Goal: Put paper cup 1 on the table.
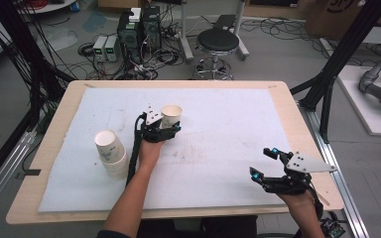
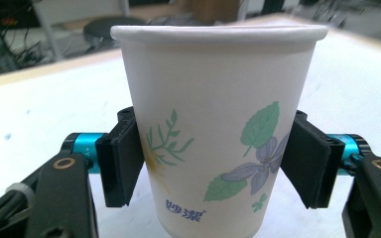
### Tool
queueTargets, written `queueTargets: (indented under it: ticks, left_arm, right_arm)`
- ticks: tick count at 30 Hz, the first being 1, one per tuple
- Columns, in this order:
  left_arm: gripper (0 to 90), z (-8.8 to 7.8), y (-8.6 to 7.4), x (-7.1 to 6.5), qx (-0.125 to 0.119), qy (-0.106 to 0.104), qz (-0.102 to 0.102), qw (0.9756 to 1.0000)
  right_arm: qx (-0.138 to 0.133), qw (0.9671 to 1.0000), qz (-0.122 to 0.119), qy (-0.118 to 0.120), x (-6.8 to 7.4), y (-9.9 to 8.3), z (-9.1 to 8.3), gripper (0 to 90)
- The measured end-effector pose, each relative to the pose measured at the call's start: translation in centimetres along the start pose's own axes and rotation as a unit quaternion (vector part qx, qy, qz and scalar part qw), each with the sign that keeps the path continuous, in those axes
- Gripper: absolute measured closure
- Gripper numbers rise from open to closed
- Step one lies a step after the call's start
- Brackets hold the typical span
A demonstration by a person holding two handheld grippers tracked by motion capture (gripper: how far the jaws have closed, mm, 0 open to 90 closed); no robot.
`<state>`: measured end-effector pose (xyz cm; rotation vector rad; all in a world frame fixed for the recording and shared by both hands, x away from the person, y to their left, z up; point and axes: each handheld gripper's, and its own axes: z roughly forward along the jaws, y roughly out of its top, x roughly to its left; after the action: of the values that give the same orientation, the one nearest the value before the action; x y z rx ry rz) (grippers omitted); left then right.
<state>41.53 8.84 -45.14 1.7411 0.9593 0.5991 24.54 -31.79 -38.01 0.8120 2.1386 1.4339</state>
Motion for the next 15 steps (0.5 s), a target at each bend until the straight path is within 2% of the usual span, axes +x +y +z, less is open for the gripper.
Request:
queueTargets:
  ticks: [5, 11, 15]
  left_arm:
    - [31.7, 0.34, -0.34, -0.17, 0.035, 0.004, 0.013, 0.9993]
    - [32.1, 0.14, -0.3, -0.36, 0.05, 0.011, 0.013, 0.9986]
    - [31.9, -0.31, -0.25, -0.69, 0.067, 0.017, 0.025, 0.9973]
  right_arm:
    - [0.0, 1.0, -0.001, 0.001, -0.01, 0.01, -0.02, 20.6]
    - [-0.001, 1.0, -0.005, 0.003, 0.0, 0.06, -0.05, 20.6]
    - [0.0, 1.0, -0.004, 0.007, 0.07, 0.12, -0.1, 20.6]
